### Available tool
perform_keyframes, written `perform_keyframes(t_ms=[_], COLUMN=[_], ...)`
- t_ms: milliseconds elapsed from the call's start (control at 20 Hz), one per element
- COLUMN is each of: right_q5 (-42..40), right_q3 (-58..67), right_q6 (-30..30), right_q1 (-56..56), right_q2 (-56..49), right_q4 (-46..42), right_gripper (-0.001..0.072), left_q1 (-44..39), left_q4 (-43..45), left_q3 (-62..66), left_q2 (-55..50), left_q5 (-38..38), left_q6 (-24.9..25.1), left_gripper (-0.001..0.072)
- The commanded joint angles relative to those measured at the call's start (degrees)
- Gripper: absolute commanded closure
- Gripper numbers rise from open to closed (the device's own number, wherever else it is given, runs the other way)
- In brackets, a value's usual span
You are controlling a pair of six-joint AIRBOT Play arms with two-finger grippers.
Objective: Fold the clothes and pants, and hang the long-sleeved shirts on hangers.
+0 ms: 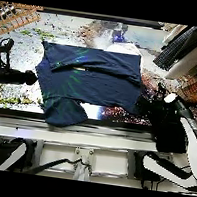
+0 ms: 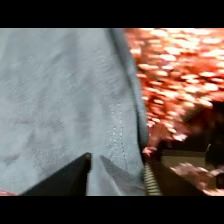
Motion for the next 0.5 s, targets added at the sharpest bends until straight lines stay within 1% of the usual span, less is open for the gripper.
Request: perform_keyframes(t_ms=[0, 100, 150, 250, 350, 450], right_q5=[0.5, 0.5, 0.5, 0.7, 0.5, 0.5], right_q3=[0.0, 0.0, 0.2, 0.6, 0.7, 0.7], right_q6=[-0.9, -0.8, -0.8, -0.8, -0.9, -0.9], right_q1=[1.4, 1.3, 1.3, 1.3, 1.3, 1.3], right_q2=[-0.5, -0.3, -0.2, 0.0, 0.5, 0.5], right_q4=[2.8, 2.7, 2.1, 1.8, 1.5, 1.2], right_gripper=[0.047, 0.0649, 0.0679, 0.068, 0.068, 0.068], left_q1=[0.0, 0.0, 0.0, 0.0, 0.0, 0.0], left_q4=[0.0, 0.0, 0.0, 0.0, 0.0, -0.1], left_q3=[0.0, -0.3, -1.0, -4.1, -9.3, -14.8], left_q2=[0.0, 0.0, 0.0, 0.0, 0.0, 0.0], left_q5=[0.0, 0.0, -0.1, 0.5, 2.6, 5.5], left_q6=[0.0, 0.0, -0.3, -3.2, -6.3, -8.2], left_gripper=[0.0338, 0.0338, 0.0339, 0.034, 0.0339, 0.0336])
